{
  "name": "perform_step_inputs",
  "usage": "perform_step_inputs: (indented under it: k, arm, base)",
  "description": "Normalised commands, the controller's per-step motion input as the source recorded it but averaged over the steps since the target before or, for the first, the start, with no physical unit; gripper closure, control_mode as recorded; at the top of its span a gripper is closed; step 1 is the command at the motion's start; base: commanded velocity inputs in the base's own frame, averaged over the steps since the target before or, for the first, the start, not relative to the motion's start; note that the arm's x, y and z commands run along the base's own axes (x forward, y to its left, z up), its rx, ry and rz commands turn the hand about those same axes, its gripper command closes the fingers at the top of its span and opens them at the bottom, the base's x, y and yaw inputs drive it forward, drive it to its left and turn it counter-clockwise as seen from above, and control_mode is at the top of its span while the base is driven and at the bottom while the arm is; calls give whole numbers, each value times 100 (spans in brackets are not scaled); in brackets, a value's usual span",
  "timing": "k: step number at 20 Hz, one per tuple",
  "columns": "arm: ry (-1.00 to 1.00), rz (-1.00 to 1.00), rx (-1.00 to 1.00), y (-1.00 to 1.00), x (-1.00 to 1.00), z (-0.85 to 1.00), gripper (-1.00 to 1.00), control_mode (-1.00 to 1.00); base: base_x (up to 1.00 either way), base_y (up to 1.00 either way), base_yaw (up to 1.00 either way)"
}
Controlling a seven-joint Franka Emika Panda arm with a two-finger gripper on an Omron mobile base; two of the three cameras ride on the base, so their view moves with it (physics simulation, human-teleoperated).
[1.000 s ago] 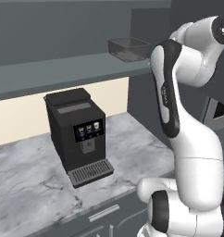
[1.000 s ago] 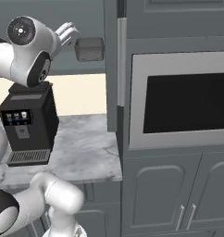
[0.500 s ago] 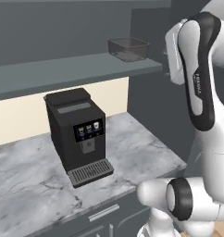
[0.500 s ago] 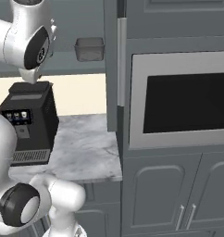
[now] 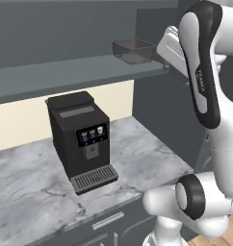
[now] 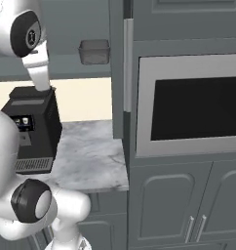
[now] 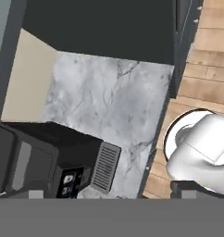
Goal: Retrieve the tupperware and aluminum foil from the cabinet and place them on the dining counter near the plate with cucumber and shrimp to prepare for storing leftovers.
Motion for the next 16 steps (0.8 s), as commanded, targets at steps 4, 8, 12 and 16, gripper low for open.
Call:
perform_step_inputs:
  k: [4, 8, 12, 16]
  arm:
    - [-25, 68, -14, -7, 3, -2, -100, -100]
    - [-49, 57, -10, 0, 24, -14, -100, -100]
    - [-49, 55, -11, 0, 40, -16, -100, -100]
    - [-41, 57, -13, 0, 60, -20, -100, -100]
  base:
    - [0, 0, 0]
    - [0, 0, 0]
    - [0, 0, 0]
    - [0, 0, 0]
